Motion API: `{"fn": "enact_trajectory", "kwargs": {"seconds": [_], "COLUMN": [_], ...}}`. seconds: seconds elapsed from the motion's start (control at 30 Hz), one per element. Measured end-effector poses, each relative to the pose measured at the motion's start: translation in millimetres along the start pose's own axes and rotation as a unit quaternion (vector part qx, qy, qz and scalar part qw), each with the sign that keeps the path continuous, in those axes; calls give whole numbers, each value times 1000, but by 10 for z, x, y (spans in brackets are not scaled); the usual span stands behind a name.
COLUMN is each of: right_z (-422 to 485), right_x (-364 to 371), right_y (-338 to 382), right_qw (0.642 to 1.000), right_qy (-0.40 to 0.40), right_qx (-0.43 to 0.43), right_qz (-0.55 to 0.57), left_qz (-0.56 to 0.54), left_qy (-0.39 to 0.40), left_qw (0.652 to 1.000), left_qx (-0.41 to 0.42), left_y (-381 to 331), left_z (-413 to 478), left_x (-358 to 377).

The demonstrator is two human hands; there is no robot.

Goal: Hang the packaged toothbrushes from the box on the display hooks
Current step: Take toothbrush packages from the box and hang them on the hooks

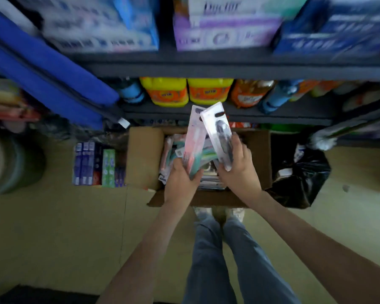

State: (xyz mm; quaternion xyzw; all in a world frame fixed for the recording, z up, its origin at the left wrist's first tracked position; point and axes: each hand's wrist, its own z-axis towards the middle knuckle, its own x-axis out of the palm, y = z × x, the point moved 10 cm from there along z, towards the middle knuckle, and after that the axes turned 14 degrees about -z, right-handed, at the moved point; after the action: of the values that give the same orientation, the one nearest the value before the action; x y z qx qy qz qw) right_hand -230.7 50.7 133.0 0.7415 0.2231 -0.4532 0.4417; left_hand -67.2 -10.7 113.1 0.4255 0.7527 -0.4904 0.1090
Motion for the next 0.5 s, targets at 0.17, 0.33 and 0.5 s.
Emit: {"fn": "enact_trajectory", "kwargs": {"seconds": [0.17,0.33,0.5], "right_z": [-54,-98,-187], "right_x": [-1542,-2838,-3836], "right_y": [805,1318,1673], "right_qw": [985,957,924], "right_qy": [-130,-251,-347], "right_qx": [-57,-84,-130], "right_qz": [101,121,97], "left_qz": [-124,-204,-232], "left_qy": [-81,-145,-194], "left_qw": [986,941,900], "left_qx": [82,226,314], "left_y": [-1181,-2332,-3204], "left_z": [-434,-810,-1125], "left_x": [-803,-1540,-2079]}}
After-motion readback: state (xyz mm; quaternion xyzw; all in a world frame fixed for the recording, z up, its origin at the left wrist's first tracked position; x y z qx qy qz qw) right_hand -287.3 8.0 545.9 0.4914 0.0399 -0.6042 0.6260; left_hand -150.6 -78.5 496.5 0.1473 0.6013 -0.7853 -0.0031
